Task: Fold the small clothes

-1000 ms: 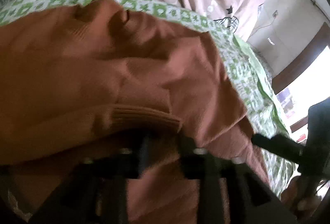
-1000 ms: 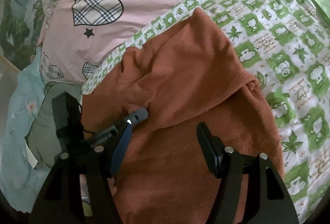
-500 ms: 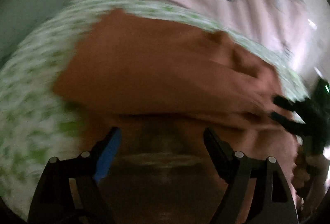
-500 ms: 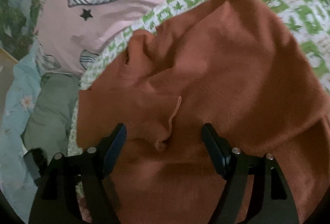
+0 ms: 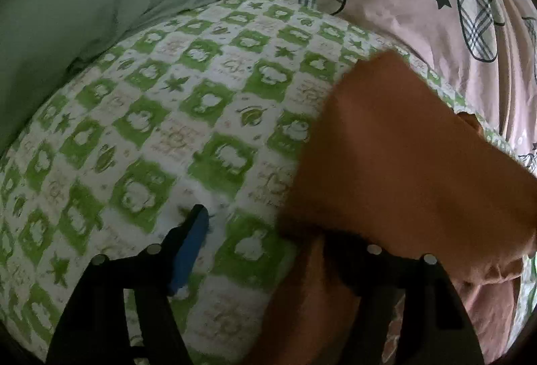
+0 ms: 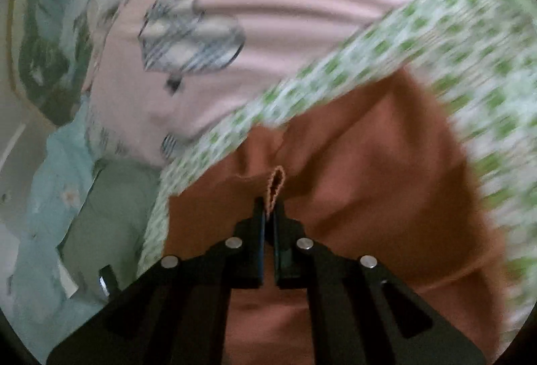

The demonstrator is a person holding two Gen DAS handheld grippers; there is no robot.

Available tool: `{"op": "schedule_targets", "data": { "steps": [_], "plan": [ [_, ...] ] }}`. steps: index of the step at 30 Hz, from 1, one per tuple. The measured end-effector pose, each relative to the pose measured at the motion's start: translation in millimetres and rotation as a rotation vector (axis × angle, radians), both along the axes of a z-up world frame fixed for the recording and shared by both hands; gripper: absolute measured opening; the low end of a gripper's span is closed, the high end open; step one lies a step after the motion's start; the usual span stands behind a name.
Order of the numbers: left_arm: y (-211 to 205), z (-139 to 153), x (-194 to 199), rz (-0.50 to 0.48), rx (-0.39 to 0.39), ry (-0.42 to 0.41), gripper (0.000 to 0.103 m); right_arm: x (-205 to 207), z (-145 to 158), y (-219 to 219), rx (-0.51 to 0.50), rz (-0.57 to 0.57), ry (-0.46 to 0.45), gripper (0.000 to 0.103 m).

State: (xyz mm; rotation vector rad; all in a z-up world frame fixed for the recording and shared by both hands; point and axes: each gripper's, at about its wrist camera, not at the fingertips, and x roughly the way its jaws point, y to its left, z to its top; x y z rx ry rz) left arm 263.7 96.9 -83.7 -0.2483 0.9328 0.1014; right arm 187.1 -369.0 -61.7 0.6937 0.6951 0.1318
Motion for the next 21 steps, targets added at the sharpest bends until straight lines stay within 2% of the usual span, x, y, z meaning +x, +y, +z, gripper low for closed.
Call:
{"op": "schedule_targets", "data": {
  "steps": [3, 6, 9, 12, 17, 19, 21],
  "plan": [
    [-8.5, -1.6, 8.7, -0.005, 0.003, 0.0, 0.067, -0.8, -22.9, -24.5, -0.015, -0.05, 0.091, 0.005],
    [-8.9, -2.8, 8.0, 0.002, 0.019, -0.008, 0.064, 2.1, -44.9, -26.1, -0.015, -0.045, 0.146, 0.005],
    [-0.5, -3.2, -2.1, 0.009, -0.016, -0.023, 0.064, -3.7, -47.2, -26.4, -0.029, -0.062, 0.132, 0.005],
    [-0.8, -4.7, -8.5, -0.015, 0.007, -0.031, 0.064, -9.5, -43.5, -33.1, -0.017, -0.092, 0.101, 0.005],
    [5.3, -6.1, -12.8, 0.008, -0.031, -0.042, 0.065, 1.2, -48.7, -17.1, -0.199, -0.11, 0.214, 0.005],
    [6.1, -6.3, -14.7, 0.012, -0.032, -0.045, 0.065, -9.9, -35.1, -12.5, -0.29, -0.182, 0.203, 0.006],
    [6.6, -6.9, -16.0, 0.017, -0.036, -0.049, 0.066, -21.9, -16.0, -1.7, -0.323, -0.216, 0.127, 0.006]
  ]
}}
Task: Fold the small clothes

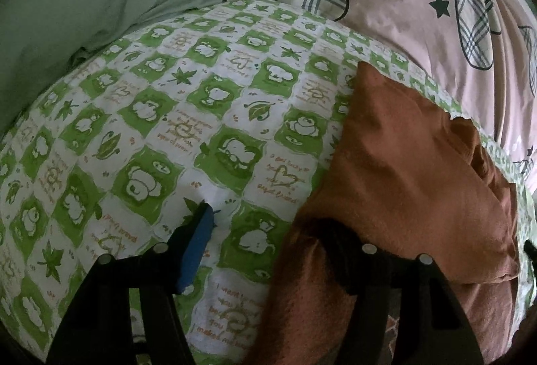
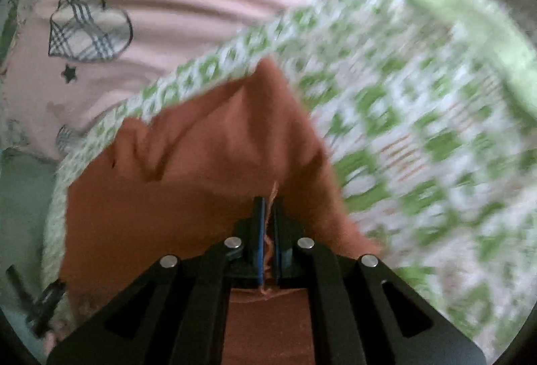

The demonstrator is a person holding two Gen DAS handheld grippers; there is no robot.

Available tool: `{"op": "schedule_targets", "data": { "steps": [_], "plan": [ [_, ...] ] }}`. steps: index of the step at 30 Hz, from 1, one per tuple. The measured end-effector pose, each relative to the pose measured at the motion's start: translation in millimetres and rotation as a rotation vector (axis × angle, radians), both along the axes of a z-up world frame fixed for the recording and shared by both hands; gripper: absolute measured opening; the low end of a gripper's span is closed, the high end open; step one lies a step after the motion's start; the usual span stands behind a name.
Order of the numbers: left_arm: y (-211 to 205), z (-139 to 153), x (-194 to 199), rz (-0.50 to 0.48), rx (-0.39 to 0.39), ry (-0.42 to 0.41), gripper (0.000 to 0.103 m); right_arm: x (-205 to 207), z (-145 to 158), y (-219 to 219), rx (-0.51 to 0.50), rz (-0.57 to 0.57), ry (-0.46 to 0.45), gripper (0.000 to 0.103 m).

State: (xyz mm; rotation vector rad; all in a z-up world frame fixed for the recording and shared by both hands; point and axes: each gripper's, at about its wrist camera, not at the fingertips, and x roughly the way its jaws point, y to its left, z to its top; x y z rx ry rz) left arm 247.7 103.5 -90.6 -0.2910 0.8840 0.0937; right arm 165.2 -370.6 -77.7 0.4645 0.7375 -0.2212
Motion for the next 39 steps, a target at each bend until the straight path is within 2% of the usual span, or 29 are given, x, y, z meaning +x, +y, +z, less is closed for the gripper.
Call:
{"op": "schedule_targets", "data": {
  "steps": [2, 4, 5, 6, 7, 8, 9, 10, 14, 15, 16, 18, 22, 26, 30, 33, 39],
  "plan": [
    [-1.3, -0.5, -0.5, 0.005, 0.006, -0.002, 0.066, 0.4, 7.0, 18.5, 0.02, 0.109, -0.046, 0.006],
    [-2.7, -0.4, -1.2, 0.008, 0.012, -0.002, 0.066, 14.8, -4.9, 36.9, 0.09, 0.254, -0.008, 0.009],
    [-2.3, -0.4, -1.5, 0.008, 0.009, -0.001, 0.066, 24.3, -18.9, 43.1, 0.133, 0.304, 0.044, 0.009],
    [-1.4, -0.3, -1.5, 0.009, 0.003, 0.0, 0.066, 30.9, -31.6, 44.8, 0.132, 0.307, 0.102, 0.01],
    [-0.4, 0.0, -3.0, 0.009, -0.006, 0.001, 0.066, 38.3, -50.8, 41.6, 0.097, 0.266, 0.196, 0.008],
    [1.0, 0.8, -4.1, 0.004, -0.017, 0.006, 0.066, 37.1, -55.2, 35.9, 0.129, 0.256, 0.186, 0.006],
    [2.0, 2.4, -6.2, -0.005, -0.021, 0.015, 0.066, 31.4, -54.6, 25.8, 0.197, 0.23, 0.146, 0.006],
    [2.6, 4.4, -8.9, -0.015, -0.021, 0.017, 0.066, 25.5, -51.2, 20.0, 0.218, 0.2, 0.145, 0.008],
    [6.5, 14.7, -34.1, -0.046, -0.013, 0.023, 0.066, -9.9, -22.2, 14.1, 0.19, 0.178, 0.074, 0.015],
    [7.7, 16.0, -41.1, -0.057, -0.026, 0.028, 0.071, -20.7, -18.4, 13.1, 0.198, 0.183, 0.061, 0.026],
    [9.1, 17.3, -49.7, -0.064, -0.037, 0.037, 0.075, -32.0, -14.9, 12.5, 0.198, 0.181, 0.052, 0.044],
    [10.8, 20.7, -71.9, -0.091, -0.057, 0.052, 0.08, -61.7, -9.4, 11.1, 0.182, 0.177, 0.031, 0.06],
    [6.5, 19.2, -110.9, -0.197, -0.088, 0.105, 0.083, -96.5, -7.4, 12.5, 0.193, 0.19, 0.024, 0.061],
    [-3.0, 11.0, -145.9, -0.302, -0.089, 0.171, 0.083, -130.9, -11.2, -2.7, 0.157, 0.155, 0.047, 0.061],
    [-12.5, 7.1, -179.5, -0.416, -0.132, 0.191, 0.083, -162.3, -23.9, -25.6, 0.145, 0.125, 0.1, 0.062],
    [-18.3, 6.1, -202.2, -0.497, -0.157, 0.173, 0.083, -176.9, -45.2, -28.7, 0.2, 0.207, 0.179, 0.062],
    [-14.3, 5.9, -244.4, -0.581, -0.188, 0.132, 0.078, -223.1, -46.4, 1.2, 0.324, 0.46, 0.124, 0.062]
  ]
}}
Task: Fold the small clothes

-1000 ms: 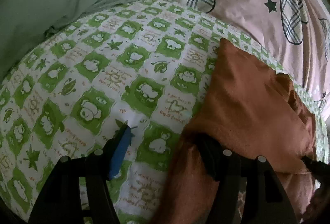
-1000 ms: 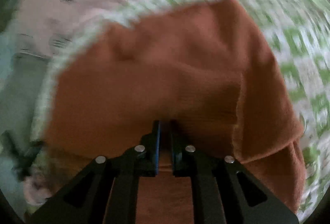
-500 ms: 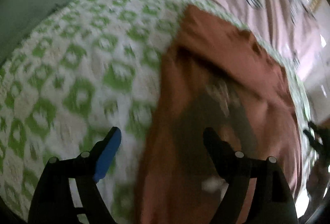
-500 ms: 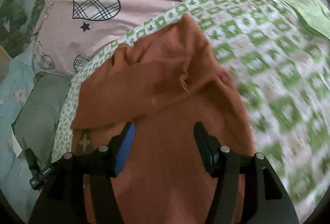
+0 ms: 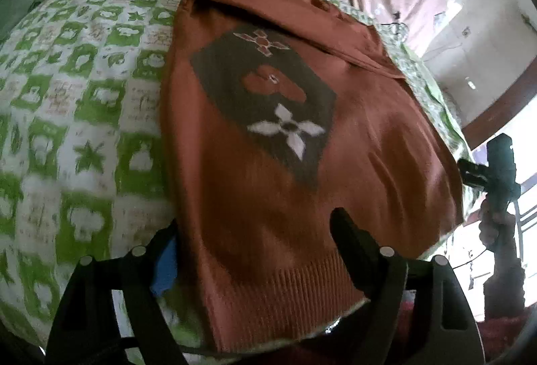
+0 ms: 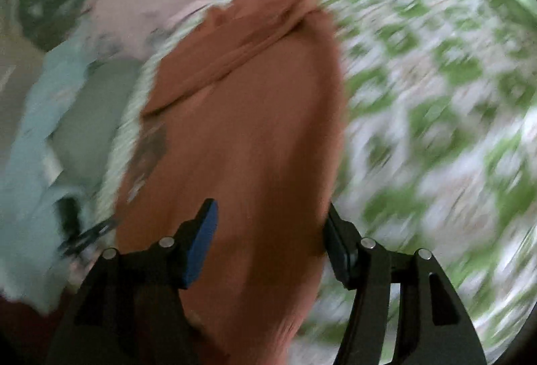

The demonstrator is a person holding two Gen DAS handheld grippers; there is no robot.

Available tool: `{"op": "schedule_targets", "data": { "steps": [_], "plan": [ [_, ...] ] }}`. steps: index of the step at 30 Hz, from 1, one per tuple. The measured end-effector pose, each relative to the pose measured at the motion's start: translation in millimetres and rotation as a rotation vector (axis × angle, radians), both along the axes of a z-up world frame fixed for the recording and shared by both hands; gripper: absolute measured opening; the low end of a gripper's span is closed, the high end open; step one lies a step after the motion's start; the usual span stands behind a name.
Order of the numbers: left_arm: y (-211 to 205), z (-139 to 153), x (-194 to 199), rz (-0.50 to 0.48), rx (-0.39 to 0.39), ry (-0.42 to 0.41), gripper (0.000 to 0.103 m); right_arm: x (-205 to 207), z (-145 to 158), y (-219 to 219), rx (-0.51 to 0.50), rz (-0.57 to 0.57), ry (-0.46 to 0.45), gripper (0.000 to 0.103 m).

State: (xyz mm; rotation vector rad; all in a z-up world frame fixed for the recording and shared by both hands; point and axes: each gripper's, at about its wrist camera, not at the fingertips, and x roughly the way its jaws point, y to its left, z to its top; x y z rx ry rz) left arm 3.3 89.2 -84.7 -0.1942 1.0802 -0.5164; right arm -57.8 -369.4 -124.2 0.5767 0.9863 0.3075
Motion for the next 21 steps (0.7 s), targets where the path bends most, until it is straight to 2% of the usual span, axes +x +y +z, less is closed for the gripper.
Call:
{"op": "schedule_targets", "data": {
  "steps": [6, 12, 14, 17, 19, 20, 21],
  "plan": [
    [19.7, -2.6, -21.5, 0.01, -0.077, 0.004, 0.072, -26.5, -15.4, 21.1, 0.101, 0.064, -0.034, 0.062],
    [37.3, -7.0, -12.5, 0.025, -0.121, 0.04, 0.047, -24.9, -19.5, 21.6, 0.107, 0.015, -0.067, 0.059],
    [43.0, -10.2, -10.1, 0.025, -0.152, 0.06, 0.047, -27.6, -20.7, 21.5, 0.089, 0.014, -0.064, 0.055],
    [35.7, -11.6, -11.6, -0.014, -0.161, 0.067, 0.047, -24.7, -25.2, 20.4, 0.078, -0.003, -0.054, 0.042],
    [32.6, -12.1, -14.4, -0.032, -0.155, 0.054, 0.046, -26.5, -27.1, 18.4, 0.061, -0.01, -0.049, 0.024],
    [33.4, -12.2, -15.1, -0.034, -0.157, 0.048, 0.045, -26.5, -29.2, 17.3, 0.057, -0.01, -0.04, 0.02],
    [33.9, -13.0, -14.9, -0.028, -0.154, 0.043, 0.032, -27.8, -30.7, 15.7, 0.059, -0.009, -0.035, 0.012]
  ]
}}
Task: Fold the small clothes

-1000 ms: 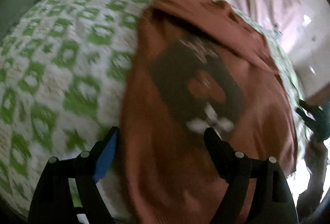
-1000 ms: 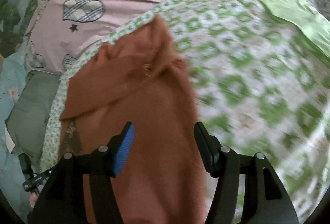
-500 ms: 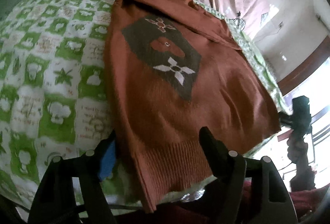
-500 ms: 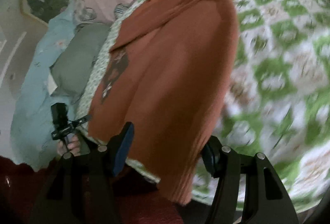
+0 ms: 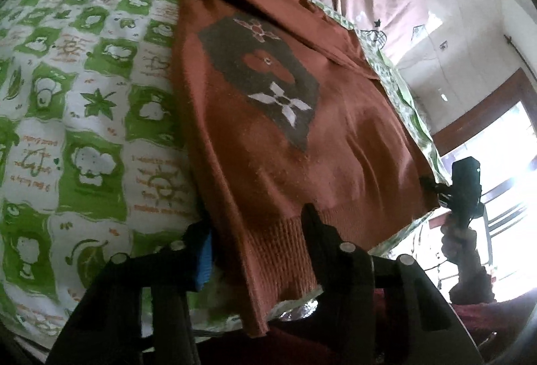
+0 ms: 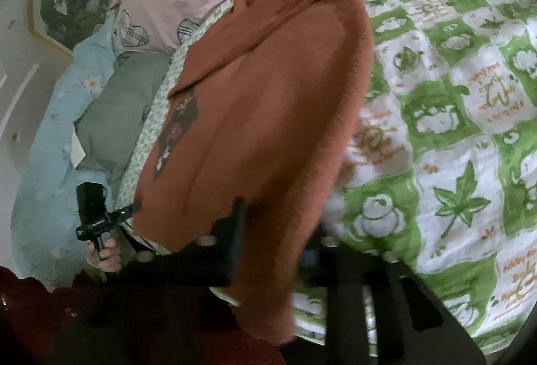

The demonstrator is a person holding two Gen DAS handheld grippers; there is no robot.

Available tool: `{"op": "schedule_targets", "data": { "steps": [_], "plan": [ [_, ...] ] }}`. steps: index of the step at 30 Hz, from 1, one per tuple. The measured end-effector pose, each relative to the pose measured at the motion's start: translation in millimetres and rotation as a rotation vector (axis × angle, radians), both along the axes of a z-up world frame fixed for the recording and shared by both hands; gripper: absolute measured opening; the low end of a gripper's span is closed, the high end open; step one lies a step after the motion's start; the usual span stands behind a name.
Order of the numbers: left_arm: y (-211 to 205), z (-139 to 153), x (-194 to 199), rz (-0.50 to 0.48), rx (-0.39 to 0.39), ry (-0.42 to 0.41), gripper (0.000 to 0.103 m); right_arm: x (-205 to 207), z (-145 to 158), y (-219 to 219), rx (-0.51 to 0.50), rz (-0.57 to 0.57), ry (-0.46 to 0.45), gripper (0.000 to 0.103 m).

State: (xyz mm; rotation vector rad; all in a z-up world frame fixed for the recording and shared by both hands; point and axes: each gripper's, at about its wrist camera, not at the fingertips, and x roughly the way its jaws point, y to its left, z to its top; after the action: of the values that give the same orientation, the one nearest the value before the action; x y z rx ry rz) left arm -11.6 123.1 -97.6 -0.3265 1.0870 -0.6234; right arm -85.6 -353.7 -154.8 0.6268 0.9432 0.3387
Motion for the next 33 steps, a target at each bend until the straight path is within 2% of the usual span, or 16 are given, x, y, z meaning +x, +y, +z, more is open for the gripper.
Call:
{"op": "schedule_targets", "data": {
  "steps": [1, 2, 4, 10, 16, 21, 26, 28, 33],
  "plan": [
    [4.8, -2.1, 1.2, 0.016, 0.005, 0.007, 0.016, -0.8, -0.9, -1.0, 0.001, 0.001, 0.003, 0.009],
    [9.3, -3.9, 2.5, 0.029, -0.005, 0.016, 0.011, -1.7, -0.5, -2.1, 0.006, 0.002, 0.0, 0.008],
    [20.1, -5.4, 4.3, 0.057, -0.057, 0.033, 0.008, -2.7, 1.4, -3.3, 0.013, 0.001, -0.013, 0.008],
    [21.5, 11.9, 0.1, 0.118, -0.099, 0.001, 0.006, -6.9, 8.4, -8.8, 0.071, -0.016, -0.064, 0.008],
    [16.8, 59.6, 10.4, 0.137, -0.156, -0.111, 0.006, -4.5, 47.7, -14.9, 0.112, -0.045, -0.189, 0.008],
    [7.4, 103.2, 36.7, 0.162, -0.176, -0.226, 0.006, 13.3, 79.9, -24.6, 0.111, -0.086, -0.277, 0.008],
    [-7.3, 138.2, 79.5, 0.187, -0.202, -0.321, 0.006, 56.0, 110.6, -35.7, 0.064, -0.121, -0.345, 0.008],
    [-17.8, 149.2, 102.4, 0.193, -0.175, -0.356, 0.006, 79.5, 120.6, -39.2, 0.022, -0.138, -0.35, 0.008],
    [-35.8, 152.8, 165.4, 0.241, -0.115, -0.365, 0.006, 153.8, 134.9, -55.8, -0.035, -0.198, -0.341, 0.008]
  ]
}}
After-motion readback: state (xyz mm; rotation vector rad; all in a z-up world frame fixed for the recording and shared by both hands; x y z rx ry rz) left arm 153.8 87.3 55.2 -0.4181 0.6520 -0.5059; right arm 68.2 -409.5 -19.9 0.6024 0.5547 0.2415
